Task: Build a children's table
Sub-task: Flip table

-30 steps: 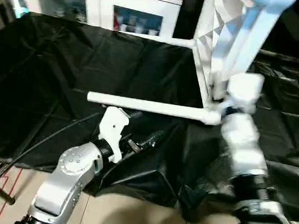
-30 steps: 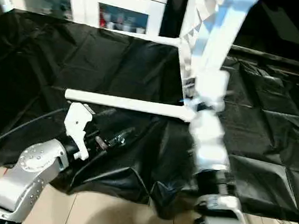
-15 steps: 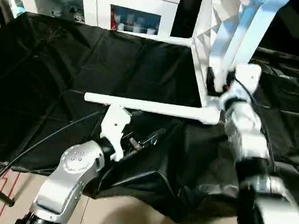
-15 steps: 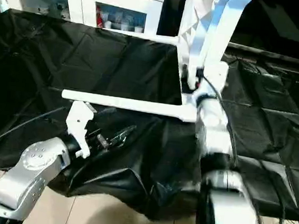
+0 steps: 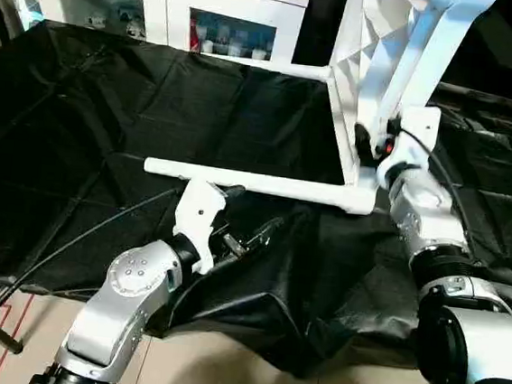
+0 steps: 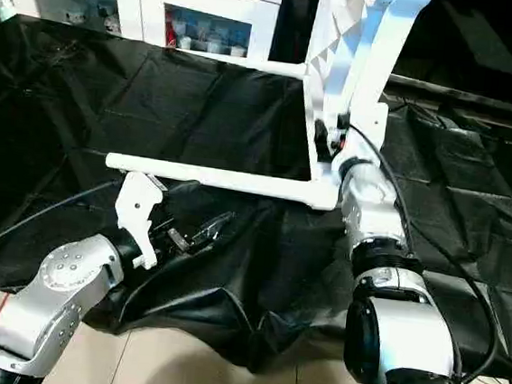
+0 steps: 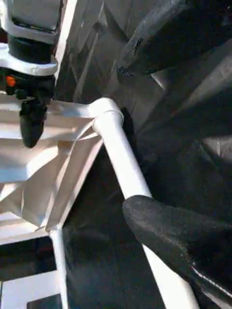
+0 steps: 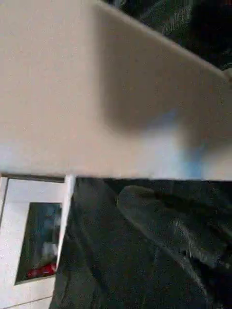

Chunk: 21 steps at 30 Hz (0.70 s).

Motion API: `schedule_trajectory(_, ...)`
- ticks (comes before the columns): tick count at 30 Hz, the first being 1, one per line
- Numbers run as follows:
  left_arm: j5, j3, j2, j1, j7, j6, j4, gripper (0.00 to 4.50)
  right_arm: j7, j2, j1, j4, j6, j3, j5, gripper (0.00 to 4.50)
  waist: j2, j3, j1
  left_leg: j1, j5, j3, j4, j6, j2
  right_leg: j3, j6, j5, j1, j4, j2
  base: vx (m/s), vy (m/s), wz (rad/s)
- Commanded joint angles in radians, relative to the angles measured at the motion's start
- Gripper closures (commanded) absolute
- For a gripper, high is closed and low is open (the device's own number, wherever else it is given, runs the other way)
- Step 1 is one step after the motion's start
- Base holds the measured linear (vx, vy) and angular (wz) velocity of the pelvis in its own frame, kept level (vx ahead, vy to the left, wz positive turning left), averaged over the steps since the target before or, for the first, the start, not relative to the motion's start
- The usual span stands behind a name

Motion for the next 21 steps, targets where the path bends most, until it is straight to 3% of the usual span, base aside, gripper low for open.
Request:
schedule_trajectory(1,0.012,-0.007,-0.001,-0.004,0.006,-0.003,-0.004,0.00,0.007,-0.009,-0.021,0.021,-0.014,-0.007,0.000,1.32,0.000,-0.069,0.008,-0.002,-0.134,0.003,-0.075,0.047,0.025,0.032,-0.162,-0.272,0.060,-0.061,-0.059,0.000,0.000,0.00)
schedule_trajectory(5,0.022,-0.007,0.003,-0.010,0.015,-0.010,0.001,0.00,0.009,-0.015,-0.034,0.045,-0.030,-0.003,-0.006,1.76,0.003,-0.069,0.008,-0.002,-0.130,0.002,-0.075,0.048,0.025,0.031,-0.169,-0.261,0.060,-0.059,-0.058,0.000,0.000,0.00)
schedule_trajectory(11,0.019,-0.003,-0.005,-0.017,0.019,-0.001,0.009,0.00,0.011,-0.027,-0.051,0.076,-0.055,0.004,-0.017,2.26,-0.001,-0.069,0.008,-0.003,-0.136,0.003,-0.074,0.051,0.025,0.031,-0.168,-0.273,0.059,-0.061,-0.058,0.000,0.000,0.00)
schedule_trajectory(17,0.039,-0.006,0.005,-0.027,0.025,-0.023,0.022,0.00,0.010,-0.036,-0.047,0.078,-0.095,0.031,-0.047,2.41,0.000,-0.071,0.009,-0.004,-0.117,0.004,-0.073,0.060,0.024,0.031,-0.173,-0.243,0.059,-0.058,-0.057,0.000,0.000,0.00)
schedule_trajectory(21,0.054,0.006,0.005,-0.047,0.039,-0.052,0.037,0.00,-0.020,-0.041,-0.030,0.060,-0.165,0.061,-0.084,2.46,0.004,-0.073,0.009,-0.005,-0.093,0.003,-0.071,0.070,0.024,0.031,-0.189,-0.195,0.062,-0.051,-0.058,0.000,0.000,0.00)
